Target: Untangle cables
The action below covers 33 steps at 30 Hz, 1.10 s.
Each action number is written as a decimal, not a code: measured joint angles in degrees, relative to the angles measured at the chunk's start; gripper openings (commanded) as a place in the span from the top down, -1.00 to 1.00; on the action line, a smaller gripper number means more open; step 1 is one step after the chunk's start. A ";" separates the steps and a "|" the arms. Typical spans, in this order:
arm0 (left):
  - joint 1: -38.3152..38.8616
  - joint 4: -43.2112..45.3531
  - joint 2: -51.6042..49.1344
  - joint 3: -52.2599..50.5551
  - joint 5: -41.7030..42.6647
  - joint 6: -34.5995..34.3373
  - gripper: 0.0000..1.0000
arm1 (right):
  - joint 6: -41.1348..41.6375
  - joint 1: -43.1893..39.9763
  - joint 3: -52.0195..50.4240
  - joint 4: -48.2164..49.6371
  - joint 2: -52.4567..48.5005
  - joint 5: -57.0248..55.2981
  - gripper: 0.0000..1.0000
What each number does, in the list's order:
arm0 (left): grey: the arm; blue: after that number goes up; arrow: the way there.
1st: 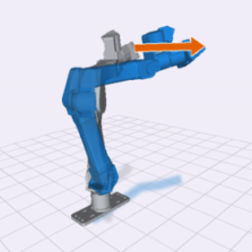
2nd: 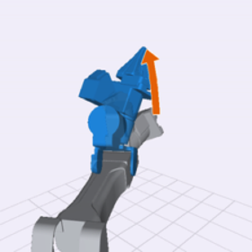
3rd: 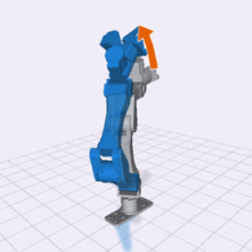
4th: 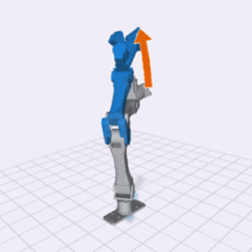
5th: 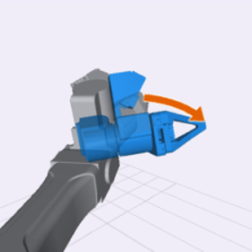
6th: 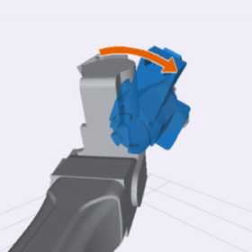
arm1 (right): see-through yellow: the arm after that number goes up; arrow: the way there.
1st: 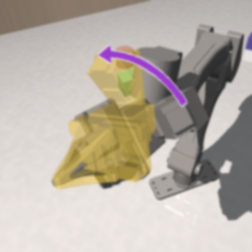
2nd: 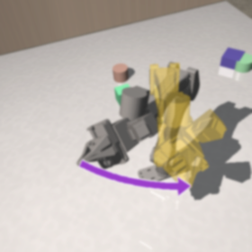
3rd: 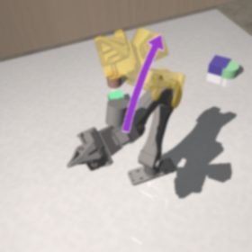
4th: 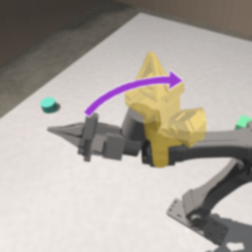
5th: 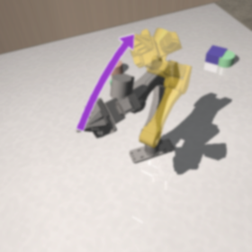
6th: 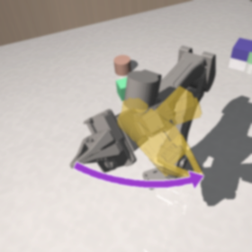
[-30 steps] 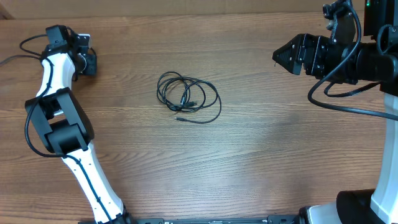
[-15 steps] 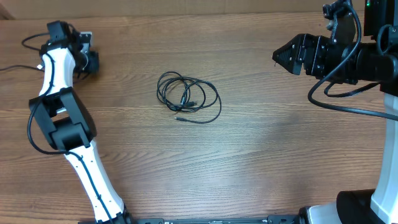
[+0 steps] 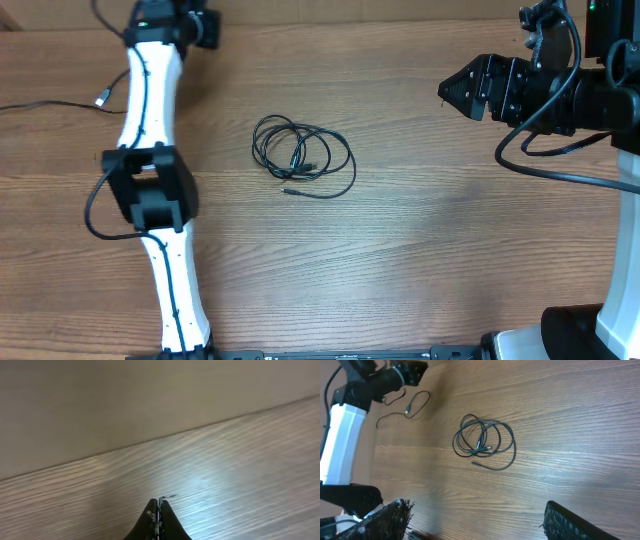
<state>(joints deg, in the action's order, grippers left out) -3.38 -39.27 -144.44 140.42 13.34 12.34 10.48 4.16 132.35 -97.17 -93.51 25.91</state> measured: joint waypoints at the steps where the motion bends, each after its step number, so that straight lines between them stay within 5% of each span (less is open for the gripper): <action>1: 0.96 -0.09 0.00 0.00 -0.28 -0.02 0.84 | 0.02 0.00 0.00 0.00 0.00 -0.02 -0.71; 4: 2.49 -0.13 0.00 0.00 -3.19 -0.48 0.34 | 0.00 0.00 0.00 0.02 0.00 0.00 -0.71; 6: 2.64 -0.35 0.00 0.00 -6.34 -1.70 -0.45 | 0.00 0.00 0.00 0.00 0.00 -0.02 -0.72; 12: -0.68 -6.62 0.00 0.02 -11.32 -2.93 -0.91 | 0.02 0.00 0.00 0.02 0.00 -0.04 -0.72; 22: -10.05 -19.71 0.00 0.15 -17.09 2.71 -0.89 | -0.02 0.00 -3.85 0.00 0.02 -0.02 -0.72; 33: -11.72 -20.94 0.00 -7.80 -14.53 14.05 -0.90 | -0.04 0.00 -6.49 0.63 -0.11 -0.07 -0.77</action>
<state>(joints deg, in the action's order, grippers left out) -15.09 -60.20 -144.44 132.62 -1.19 26.39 10.44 4.16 125.86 -96.53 -93.62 25.85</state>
